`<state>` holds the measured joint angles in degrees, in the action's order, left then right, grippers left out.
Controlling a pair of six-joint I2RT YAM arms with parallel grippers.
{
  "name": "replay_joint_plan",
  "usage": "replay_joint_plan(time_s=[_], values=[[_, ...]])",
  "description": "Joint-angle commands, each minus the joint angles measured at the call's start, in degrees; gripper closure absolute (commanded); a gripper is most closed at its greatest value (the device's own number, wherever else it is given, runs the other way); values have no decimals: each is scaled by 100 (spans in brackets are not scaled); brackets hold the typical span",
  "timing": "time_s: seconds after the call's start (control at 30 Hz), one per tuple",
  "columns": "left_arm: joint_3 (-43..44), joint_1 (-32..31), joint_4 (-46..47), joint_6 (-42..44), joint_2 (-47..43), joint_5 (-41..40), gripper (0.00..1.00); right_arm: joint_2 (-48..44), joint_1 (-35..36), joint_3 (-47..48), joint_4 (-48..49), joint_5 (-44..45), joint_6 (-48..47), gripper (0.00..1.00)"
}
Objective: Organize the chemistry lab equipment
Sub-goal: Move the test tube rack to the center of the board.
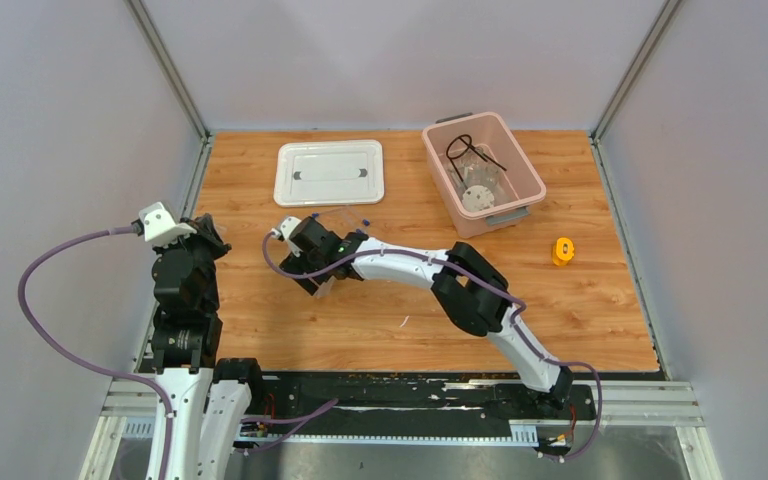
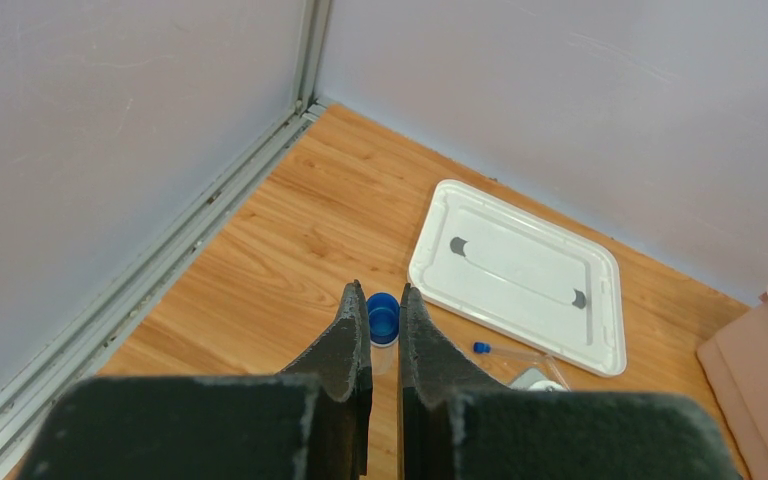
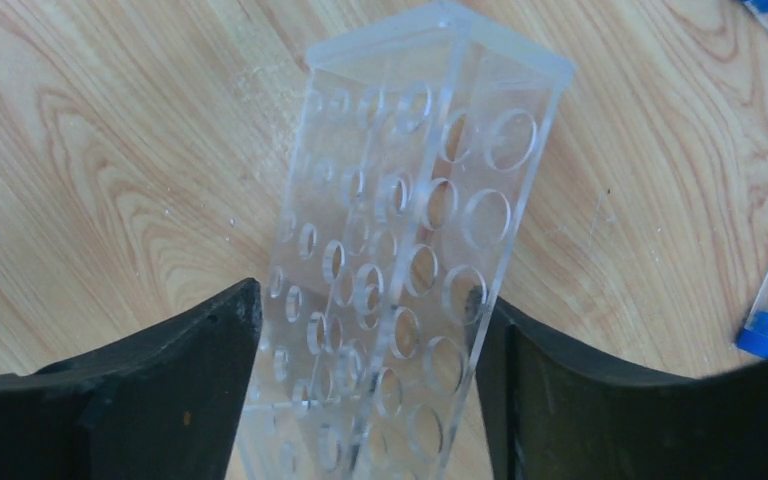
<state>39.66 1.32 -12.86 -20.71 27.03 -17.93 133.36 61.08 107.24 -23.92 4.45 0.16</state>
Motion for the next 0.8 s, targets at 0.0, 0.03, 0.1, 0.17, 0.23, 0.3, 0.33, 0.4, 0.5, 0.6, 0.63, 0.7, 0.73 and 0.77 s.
replay_joint_plan(time_s=[0.0, 0.03, 0.1, 0.17, 0.23, 0.3, 0.33, 0.4, 0.5, 0.6, 0.63, 0.7, 0.73, 0.77], values=[[-18, 41, 166, -21, -57, -17, 98, -550, 133, -197, 178, 118, -518, 32], [-19, 43, 167, -21, -58, -17, 98, -613, 147, -256, 216, 165, -603, 35], [-14, 45, 178, -21, -61, -17, 97, -745, 175, -347, 290, 339, -780, 43], [-20, 48, 179, -21, -66, -17, 97, -817, 180, -406, 325, 515, -948, 51], [-20, 44, 168, -21, -62, -15, 98, -873, 179, -446, 381, 714, -1148, 58], [-11, 44, 170, -19, -76, -13, 98, -939, 189, -541, 528, 1001, -1408, 64], [-7, 44, 168, -21, -79, -17, 97, -957, 197, -624, 644, 1189, -1561, 67], [-11, 44, 170, -21, -75, -17, 98, -997, 211, -778, 867, 1466, -1883, 74], [-6, 44, 158, -12, -75, -22, 97, -1074, 259, -1101, 1139, 1632, -2207, 86], [-11, 45, 154, -12, -83, -26, 97, -1188, 435, -1639, 1835, 2248, -2821, 90], [-10, 44, 158, -10, -83, -30, 98, -1205, 511, -1829, 2166, 2508, -3127, 90], [-6, 44, 154, -12, -79, -33, 98, -1172, 655, -2171, 3026, 2987, -3810, 89], [-4, 47, 160, -12, -78, -34, 97, -1153, 722, -2369, 3380, 3158, -4123, 87], [2, 46, 157, -12, -83, -31, 97, -1139, 798, -2573, 3723, 3271, -4395, 86]])
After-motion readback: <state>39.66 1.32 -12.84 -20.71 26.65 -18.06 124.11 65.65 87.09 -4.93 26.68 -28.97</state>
